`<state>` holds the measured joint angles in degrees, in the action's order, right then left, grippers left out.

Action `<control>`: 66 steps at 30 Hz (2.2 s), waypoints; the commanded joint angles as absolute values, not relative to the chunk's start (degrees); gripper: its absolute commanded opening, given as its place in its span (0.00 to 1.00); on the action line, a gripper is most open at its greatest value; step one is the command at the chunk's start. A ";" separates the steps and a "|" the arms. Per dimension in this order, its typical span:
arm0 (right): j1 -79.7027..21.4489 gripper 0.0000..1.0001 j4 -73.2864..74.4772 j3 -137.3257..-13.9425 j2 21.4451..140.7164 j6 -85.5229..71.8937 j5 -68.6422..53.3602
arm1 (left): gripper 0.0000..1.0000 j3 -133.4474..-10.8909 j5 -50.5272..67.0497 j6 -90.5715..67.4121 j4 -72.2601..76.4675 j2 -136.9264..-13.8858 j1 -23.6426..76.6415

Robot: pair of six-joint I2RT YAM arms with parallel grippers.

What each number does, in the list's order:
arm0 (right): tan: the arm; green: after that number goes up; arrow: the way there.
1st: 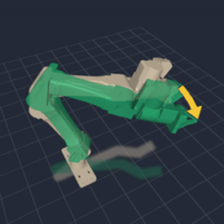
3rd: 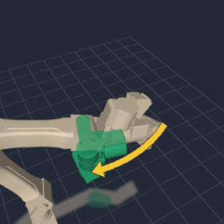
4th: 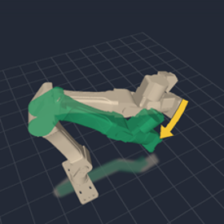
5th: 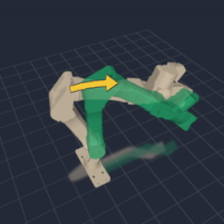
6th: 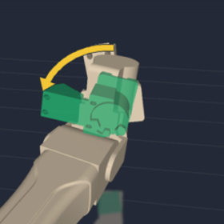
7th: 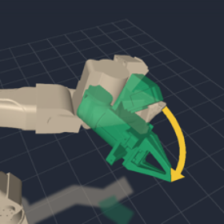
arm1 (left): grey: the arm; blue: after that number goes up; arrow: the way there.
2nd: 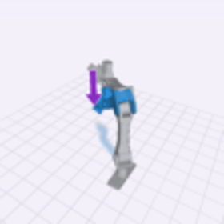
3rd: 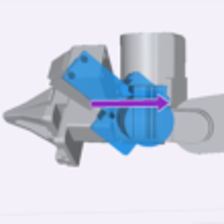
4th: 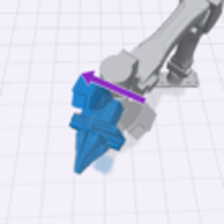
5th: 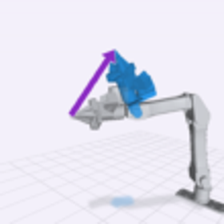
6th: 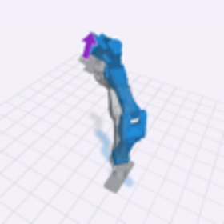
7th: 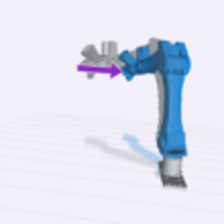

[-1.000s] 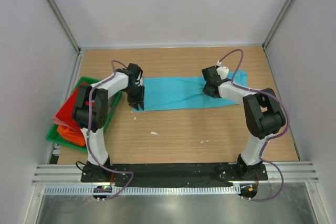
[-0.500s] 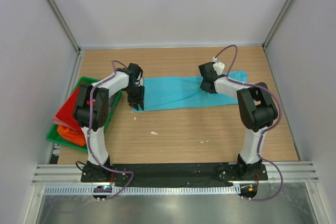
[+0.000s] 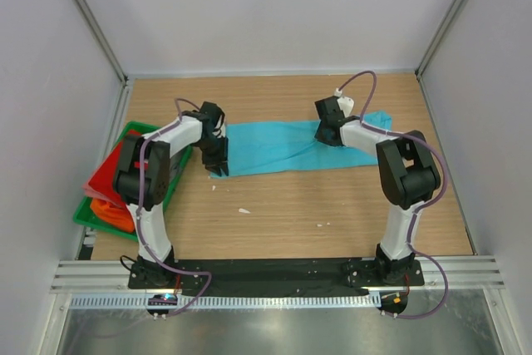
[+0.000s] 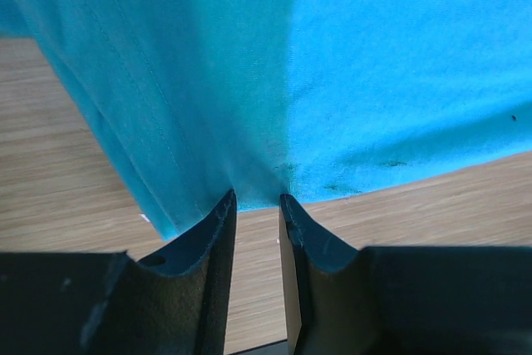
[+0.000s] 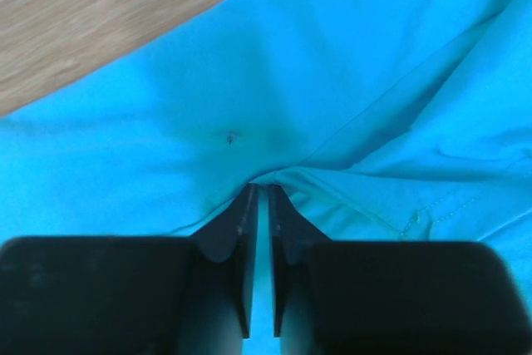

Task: Fold and stack the t-shirts
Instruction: Fold the tshirt

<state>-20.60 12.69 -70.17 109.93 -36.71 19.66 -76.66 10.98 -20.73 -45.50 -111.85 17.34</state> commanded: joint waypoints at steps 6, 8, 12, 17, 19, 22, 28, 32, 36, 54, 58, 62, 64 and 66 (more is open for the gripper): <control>-17.85 0.49 21.79 -73.21 96.43 -32.17 14.25 | 0.35 -72.86 19.42 -27.77 -35.34 -101.61 18.72; -15.48 0.53 23.90 -73.13 94.32 -31.47 11.96 | 0.36 -73.12 22.05 -29.70 -32.28 -100.46 19.68; -9.85 0.49 22.68 -72.77 96.05 -30.59 0.93 | 0.35 -74.09 24.61 -31.81 -28.92 -101.42 21.27; -10.11 0.52 22.77 -73.22 99.49 -32.69 -5.79 | 0.34 -74.00 25.93 -31.47 -28.91 -102.48 21.53; -10.28 0.52 19.87 -71.03 99.40 -34.27 -7.20 | 0.34 -73.83 26.19 -30.76 -29.18 -102.83 21.53; -10.72 0.42 17.76 -69.44 100.36 -36.65 -8.61 | 0.33 -73.65 27.42 -30.15 -29.36 -103.97 21.53; -10.64 0.13 14.50 -67.59 103.18 -40.08 -6.60 | 0.31 -74.70 25.76 -27.16 -32.77 -106.08 21.45; -10.72 0.11 12.75 -67.76 104.41 -40.51 -4.66 | 0.31 -75.50 24.17 -24.79 -34.45 -105.82 21.45; -10.72 0.10 11.78 -68.82 107.30 -40.78 -2.12 | 0.31 -75.85 23.12 -23.12 -35.94 -105.47 21.09; -10.81 0.13 13.97 -71.72 112.94 -37.45 1.32 | 0.36 -84.89 3.60 -19.77 -43.58 -116.44 20.48; -10.81 0.15 16.69 -73.74 113.99 -31.75 1.32 | 0.35 -81.13 3.43 -21.09 -44.13 -118.04 20.48; -10.99 0.19 20.03 -76.37 114.61 -28.05 1.76 | 0.34 -75.33 4.65 -23.20 -43.86 -114.71 21.44; -11.68 0.20 21.53 -78.04 115.13 -26.73 1.84 | 0.34 -71.91 4.92 -23.90 -43.59 -113.30 23.19; -12.39 0.23 23.98 -80.23 116.27 -24.70 2.37 | 0.34 -68.92 5.71 -25.48 -43.68 -111.19 25.56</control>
<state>-11.57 18.72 -77.01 114.52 -29.98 -0.58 -75.05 6.02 -23.57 -38.83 -110.69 22.06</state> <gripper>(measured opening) 0.220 0.341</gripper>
